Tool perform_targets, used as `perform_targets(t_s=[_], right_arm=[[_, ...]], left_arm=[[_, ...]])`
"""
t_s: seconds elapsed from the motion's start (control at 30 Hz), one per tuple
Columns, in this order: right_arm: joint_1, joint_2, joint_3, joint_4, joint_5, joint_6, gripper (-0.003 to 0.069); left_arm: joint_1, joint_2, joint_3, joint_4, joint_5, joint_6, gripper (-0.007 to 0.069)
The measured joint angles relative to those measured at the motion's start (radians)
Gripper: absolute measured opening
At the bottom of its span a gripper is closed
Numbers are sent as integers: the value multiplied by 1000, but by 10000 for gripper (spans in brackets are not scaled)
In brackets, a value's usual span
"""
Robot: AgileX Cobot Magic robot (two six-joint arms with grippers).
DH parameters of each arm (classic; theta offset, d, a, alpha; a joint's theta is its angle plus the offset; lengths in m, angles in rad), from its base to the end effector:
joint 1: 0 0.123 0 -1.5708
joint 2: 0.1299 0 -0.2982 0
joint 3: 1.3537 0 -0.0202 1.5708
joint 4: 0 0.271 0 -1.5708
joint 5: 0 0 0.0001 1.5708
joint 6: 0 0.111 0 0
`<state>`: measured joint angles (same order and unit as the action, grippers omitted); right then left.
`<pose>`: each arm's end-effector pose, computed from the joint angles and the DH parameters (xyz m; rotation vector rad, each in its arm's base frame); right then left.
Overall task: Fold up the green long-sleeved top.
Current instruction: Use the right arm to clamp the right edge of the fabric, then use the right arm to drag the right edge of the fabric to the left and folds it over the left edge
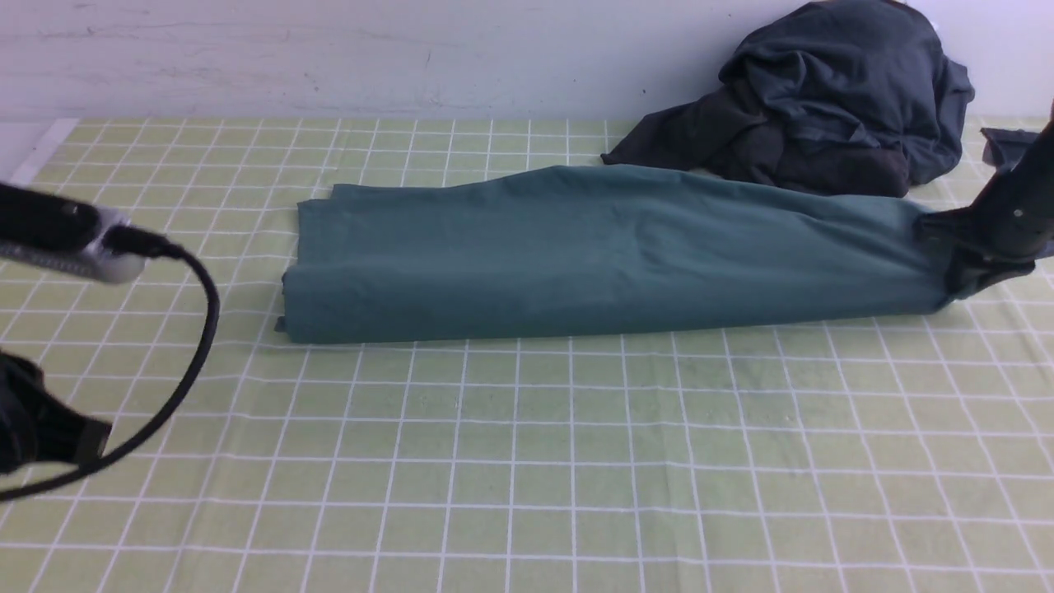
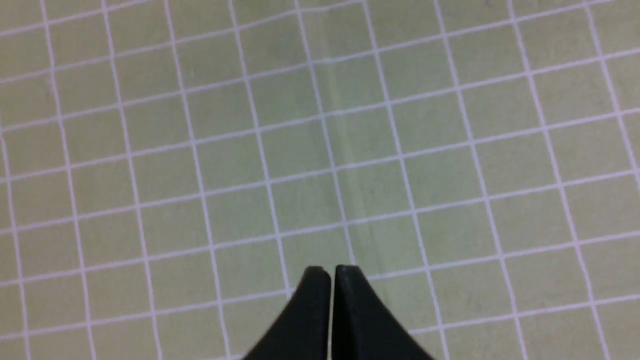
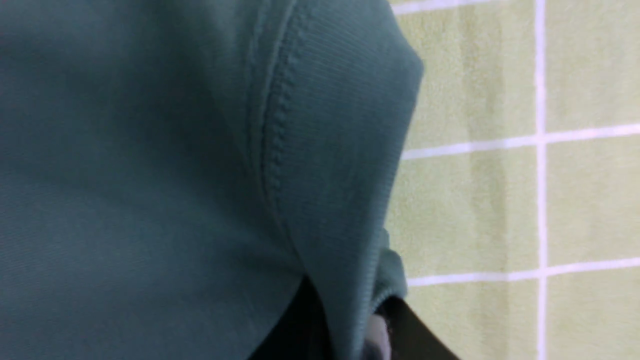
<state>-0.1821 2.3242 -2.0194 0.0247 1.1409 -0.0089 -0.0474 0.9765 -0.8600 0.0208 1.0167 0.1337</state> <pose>0.5145 -0.0922 0.1650 0.2648 2.9160 0.0046 0.1933 -0.0072 0.3058 0.2448 2.6061 0.0573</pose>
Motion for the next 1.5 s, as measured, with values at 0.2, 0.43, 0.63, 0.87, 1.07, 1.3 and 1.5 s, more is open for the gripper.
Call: perform_targets(t_s=[0.2,0.43,0.63,0.87,1.07,1.3,1.5], right_arm=[[19,-236,0,-82,-48,-41,50],[210,-445,-3,-37,-163,-63,50],[500,-388,-3,0,-337,-71,50],[752,-148,-1,-25,-496,-85,64],[800,-69,4,-76,-570,-82,216],[797,-127,4,-71,-569,-77,362],[783,-186,-1,-72,-519,-88,267]], left_arm=[[0,-182,227,57,-110,-99,-3],[0,-295,351,40,-375,-145,-3],[0,-296,353,29,-392,-155,-3],[0,-296,353,27,-388,-156,-3],[0,-296,353,25,-377,-158,-3],[0,-296,353,25,-363,-158,-3],[0,-296,353,25,-372,-158,-3]])
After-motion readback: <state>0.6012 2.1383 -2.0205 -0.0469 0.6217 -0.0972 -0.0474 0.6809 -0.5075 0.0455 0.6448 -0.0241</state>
